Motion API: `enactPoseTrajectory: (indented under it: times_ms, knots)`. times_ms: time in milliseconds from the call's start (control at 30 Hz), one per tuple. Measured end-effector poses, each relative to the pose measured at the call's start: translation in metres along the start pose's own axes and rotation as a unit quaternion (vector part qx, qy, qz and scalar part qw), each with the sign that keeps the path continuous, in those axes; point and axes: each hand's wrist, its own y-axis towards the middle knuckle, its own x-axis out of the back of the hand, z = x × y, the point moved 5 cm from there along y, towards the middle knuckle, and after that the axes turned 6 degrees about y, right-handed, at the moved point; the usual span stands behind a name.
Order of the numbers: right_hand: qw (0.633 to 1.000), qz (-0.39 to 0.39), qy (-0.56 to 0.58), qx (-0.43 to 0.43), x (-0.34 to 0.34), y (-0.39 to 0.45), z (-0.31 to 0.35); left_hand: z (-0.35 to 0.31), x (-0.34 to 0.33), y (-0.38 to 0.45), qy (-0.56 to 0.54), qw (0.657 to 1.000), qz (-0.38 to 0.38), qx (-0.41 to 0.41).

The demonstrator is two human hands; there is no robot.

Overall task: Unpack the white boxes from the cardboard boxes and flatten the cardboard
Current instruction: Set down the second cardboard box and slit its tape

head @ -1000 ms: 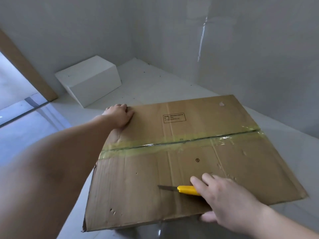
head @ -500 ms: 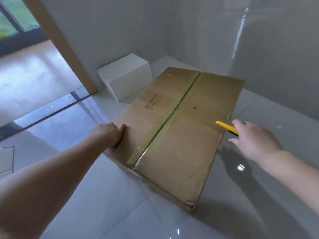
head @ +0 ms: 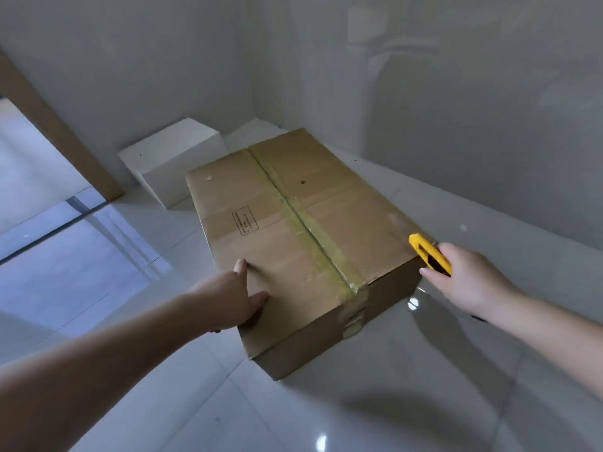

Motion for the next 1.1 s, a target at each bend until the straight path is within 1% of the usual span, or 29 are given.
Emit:
enactPoseTrajectory:
  times_ms: [67,100,133,200,267,333,400,433,500,567,633,767,967,1033,1100]
  knots:
    - [0.992,-0.013,0.117,-0.044,0.007,-0.006,-0.01,-0.027,0.0,-0.004,0.022,0.998,-0.012,-0.057]
    - [0.981,-0.02,0.178,-0.072,0.007,-0.01,-0.016,-0.038,0.0,-0.004,0.033,0.996,-0.021,-0.081]
    - [0.964,-0.027,0.242,-0.105,0.004,-0.013,-0.022,-0.047,0.002,-0.003,0.042,0.994,-0.03,-0.099]
    - [0.919,-0.042,0.353,-0.17,-0.006,-0.022,-0.031,-0.059,0.012,0.003,0.056,0.988,-0.051,-0.136]
    - [0.886,-0.058,0.408,-0.213,-0.016,-0.029,-0.037,-0.066,0.021,0.009,0.054,0.975,-0.045,-0.212]
    - [0.862,-0.07,0.44,-0.241,-0.022,-0.033,-0.04,-0.073,0.025,0.008,0.078,0.949,-0.007,-0.304]
    - [0.852,-0.073,0.454,-0.253,-0.025,-0.034,-0.039,-0.078,0.026,0.001,0.107,0.924,0.021,-0.366]
    - [0.851,-0.072,0.456,-0.253,-0.025,-0.033,-0.037,-0.08,0.024,0.0,0.119,0.915,0.023,-0.386]
    - [0.85,-0.072,0.458,-0.25,-0.025,-0.029,-0.034,-0.083,0.019,0.002,0.138,0.906,0.004,-0.401]
    - [0.847,-0.073,0.464,-0.249,-0.025,-0.025,-0.031,-0.083,0.015,0.008,0.118,0.907,-0.037,-0.403]
    - [0.845,-0.075,0.466,-0.251,-0.026,-0.021,-0.03,-0.08,0.015,0.011,0.089,0.912,-0.06,-0.396]
    - [0.849,-0.072,0.453,-0.262,-0.028,-0.02,-0.033,-0.075,0.015,0.012,0.066,0.916,-0.068,-0.39]
    - [0.853,-0.079,0.447,-0.26,-0.025,-0.019,-0.032,-0.083,0.02,0.001,0.086,0.917,-0.072,-0.382]
    - [0.852,-0.078,0.45,-0.257,-0.026,-0.019,-0.029,-0.093,0.023,-0.007,0.076,0.918,-0.108,-0.375]
    - [0.853,-0.07,0.449,-0.256,-0.028,-0.019,-0.027,-0.109,0.024,-0.014,0.111,0.915,-0.155,-0.357]
